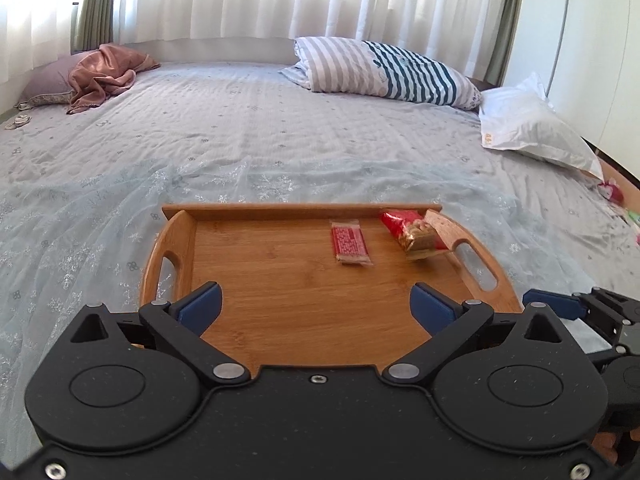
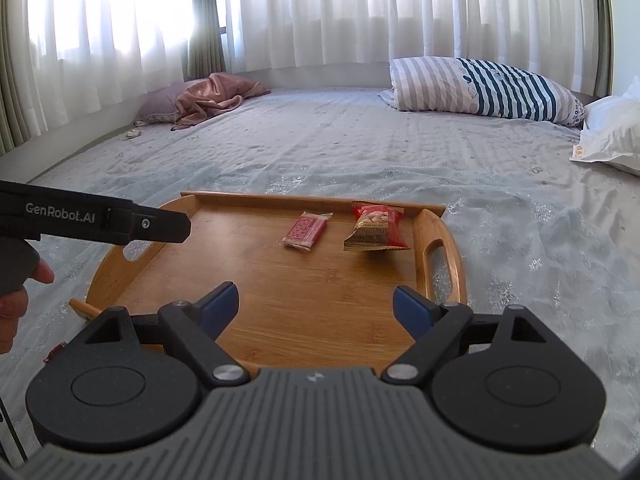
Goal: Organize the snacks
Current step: 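Withdraw both open tools from the tray back toward the snack pile, then grasp the green packet with the left tool while the right tool grasps the brown chocolate bar, then carry both packets onto the tray and open both tools beside the other snacks, then withdraw both open tools from the tray back toward the snack pile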
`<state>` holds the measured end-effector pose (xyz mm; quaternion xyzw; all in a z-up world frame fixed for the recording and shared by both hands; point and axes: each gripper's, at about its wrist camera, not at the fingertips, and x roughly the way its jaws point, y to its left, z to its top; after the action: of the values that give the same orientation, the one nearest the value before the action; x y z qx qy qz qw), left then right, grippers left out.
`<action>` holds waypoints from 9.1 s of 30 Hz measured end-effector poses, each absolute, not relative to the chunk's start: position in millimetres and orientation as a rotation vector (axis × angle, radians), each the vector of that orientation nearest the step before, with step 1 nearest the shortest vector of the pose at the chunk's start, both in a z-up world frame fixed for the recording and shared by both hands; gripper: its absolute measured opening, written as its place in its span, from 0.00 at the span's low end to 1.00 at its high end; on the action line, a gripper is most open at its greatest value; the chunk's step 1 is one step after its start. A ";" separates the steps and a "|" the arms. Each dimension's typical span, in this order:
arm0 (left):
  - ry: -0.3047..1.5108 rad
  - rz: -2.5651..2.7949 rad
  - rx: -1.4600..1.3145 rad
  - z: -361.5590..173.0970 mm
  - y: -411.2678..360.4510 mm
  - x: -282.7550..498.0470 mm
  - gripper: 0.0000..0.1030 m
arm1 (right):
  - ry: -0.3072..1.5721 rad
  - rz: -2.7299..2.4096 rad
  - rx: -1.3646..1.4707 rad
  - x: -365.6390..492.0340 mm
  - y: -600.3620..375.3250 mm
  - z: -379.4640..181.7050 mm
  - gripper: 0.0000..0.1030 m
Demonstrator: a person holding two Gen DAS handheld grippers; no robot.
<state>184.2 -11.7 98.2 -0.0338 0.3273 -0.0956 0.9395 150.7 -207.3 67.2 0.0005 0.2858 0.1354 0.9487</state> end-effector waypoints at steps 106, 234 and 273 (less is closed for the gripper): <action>0.690 -0.207 -0.065 16.6 2.1 -41.0 0.46 | 0.573 0.324 -0.087 -17.1 -154.1 4.3 0.49; 0.622 -0.085 -0.159 45.6 47.5 306.4 0.86 | 0.728 0.159 0.297 316.8 -133.4 58.4 0.67; 0.581 -0.240 -0.054 66.5 8.1 92.1 1.00 | 0.545 0.220 0.076 107.2 -209.4 48.5 0.93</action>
<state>92.1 8.1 66.5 -0.0267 0.2858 -0.1180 0.9506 107.2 -209.4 48.5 0.0376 0.2686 0.1082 0.9564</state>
